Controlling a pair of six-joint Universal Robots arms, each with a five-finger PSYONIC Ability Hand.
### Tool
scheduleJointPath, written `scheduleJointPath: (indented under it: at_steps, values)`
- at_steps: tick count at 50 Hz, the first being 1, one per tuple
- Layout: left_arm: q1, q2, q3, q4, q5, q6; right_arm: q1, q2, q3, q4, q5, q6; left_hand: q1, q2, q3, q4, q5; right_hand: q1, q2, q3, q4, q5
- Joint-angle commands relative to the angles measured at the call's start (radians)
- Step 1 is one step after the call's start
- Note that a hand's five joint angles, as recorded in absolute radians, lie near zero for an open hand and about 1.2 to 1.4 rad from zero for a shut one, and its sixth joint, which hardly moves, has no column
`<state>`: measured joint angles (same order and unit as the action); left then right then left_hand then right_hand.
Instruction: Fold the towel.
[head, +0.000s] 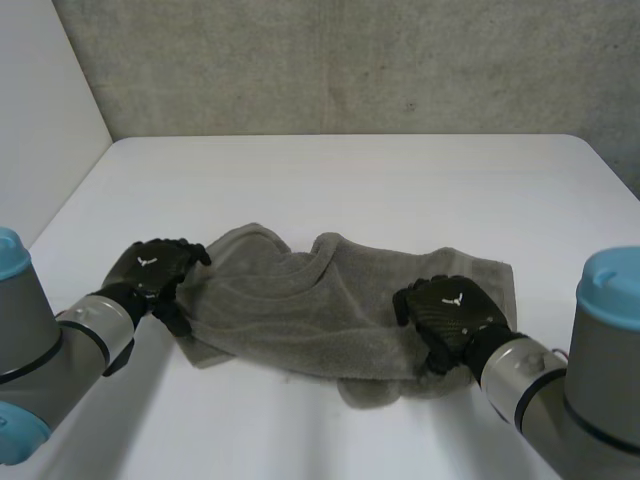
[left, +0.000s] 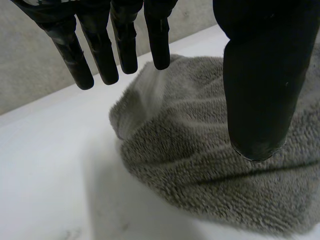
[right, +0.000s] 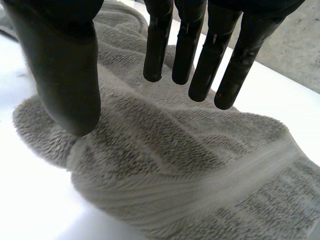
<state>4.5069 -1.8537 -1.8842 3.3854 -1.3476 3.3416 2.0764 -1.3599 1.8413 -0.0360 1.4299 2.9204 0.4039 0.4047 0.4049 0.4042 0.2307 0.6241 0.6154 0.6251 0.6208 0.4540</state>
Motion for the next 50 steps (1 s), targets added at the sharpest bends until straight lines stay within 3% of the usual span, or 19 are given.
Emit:
scheduleJointPath:
  at_steps: [1, 10, 18, 24, 26, 28, 29, 31, 33, 37, 42, 44, 45, 47, 50]
  values:
    - [-0.002, -0.077, 0.007, 0.037, 0.008, -0.001, 0.013, 0.005, 0.062, -0.036, 0.006, -0.001, 0.065, 0.064, 0.064, 0.065, 0.064, -0.025, -0.016, -0.026, -0.022, -0.029]
    - [-0.002, -0.114, 0.016, 0.069, 0.010, 0.016, 0.014, 0.018, 0.101, -0.105, 0.007, 0.000, 0.124, 0.123, 0.123, 0.123, 0.122, -0.178, -0.169, -0.179, -0.175, -0.182]
    - [-0.002, -0.136, 0.008, 0.080, 0.010, 0.068, 0.018, 0.053, 0.124, -0.194, 0.032, 0.000, 0.150, 0.149, 0.149, 0.150, 0.149, -0.113, -0.105, -0.114, -0.110, -0.118]
    - [-0.002, -0.151, 0.007, 0.083, 0.010, 0.093, 0.030, 0.091, 0.127, -0.243, 0.052, 0.002, 0.300, 0.299, 0.299, 0.300, 0.299, -0.008, 0.001, -0.009, -0.004, -0.012]
    - [-0.002, -0.153, 0.008, 0.083, 0.010, 0.095, 0.033, 0.097, 0.127, -0.254, 0.055, 0.000, 0.329, 0.328, 0.328, 0.329, 0.328, 0.045, 0.054, 0.044, 0.048, 0.041]
    - [-0.002, -0.151, 0.007, 0.083, 0.010, 0.093, 0.034, 0.107, 0.130, -0.280, 0.063, 0.000, 0.540, 0.539, 0.539, 0.539, 0.538, 0.244, 0.252, 0.243, 0.247, 0.239]
    - [-0.002, -0.151, 0.007, 0.083, 0.010, 0.093, 0.034, 0.107, 0.130, -0.280, 0.063, 0.000, 0.541, 0.540, 0.540, 0.540, 0.539, 0.245, 0.253, 0.244, 0.248, 0.240]
    - [-0.003, -0.141, 0.002, 0.081, 0.010, 0.094, 0.033, 0.096, 0.133, -0.310, 0.082, 0.000, 0.806, 0.806, 0.805, 0.806, 0.805, 0.769, 0.778, 0.768, 0.772, 0.765]
    - [-0.005, -0.127, -0.001, 0.080, 0.010, 0.096, 0.030, 0.088, 0.131, -0.326, 0.092, -0.001, 0.936, 0.935, 0.935, 0.935, 0.934, 0.772, 0.781, 0.771, 0.775, 0.768]
    - [-0.005, -0.075, -0.003, 0.069, 0.010, 0.095, 0.024, 0.044, 0.124, -0.331, 0.096, -0.007, 0.992, 0.992, 0.991, 0.992, 0.991, 0.772, 0.781, 0.771, 0.775, 0.768]
    - [-0.009, 0.051, -0.015, 0.028, 0.007, 0.082, 0.021, -0.105, 0.099, -0.288, 0.089, -0.020, 0.992, 0.992, 0.991, 0.992, 0.991, 0.772, 0.781, 0.771, 0.775, 0.768]
    - [-0.008, 0.167, -0.023, -0.033, 0.007, 0.082, 0.016, -0.175, 0.037, -0.161, 0.087, -0.065, 0.992, 0.992, 0.991, 0.992, 0.991, 0.772, 0.781, 0.771, 0.775, 0.768]
    - [-0.008, 0.168, -0.023, -0.034, 0.007, 0.082, 0.016, -0.176, 0.036, -0.160, 0.087, -0.066, 0.992, 0.992, 0.991, 0.992, 0.991, 0.772, 0.781, 0.771, 0.775, 0.768]
    - [-0.012, 0.270, -0.013, -0.099, 0.008, 0.082, -0.010, -0.202, -0.049, 0.024, 0.083, -0.127, 0.992, 0.992, 0.991, 0.992, 0.991, 0.772, 0.781, 0.771, 0.775, 0.768]
    - [-0.014, 0.344, -0.001, -0.168, 0.013, 0.084, -0.051, -0.206, -0.130, 0.173, 0.080, -0.174, 0.992, 0.992, 0.991, 0.992, 0.991, 0.772, 0.781, 0.771, 0.775, 0.768]
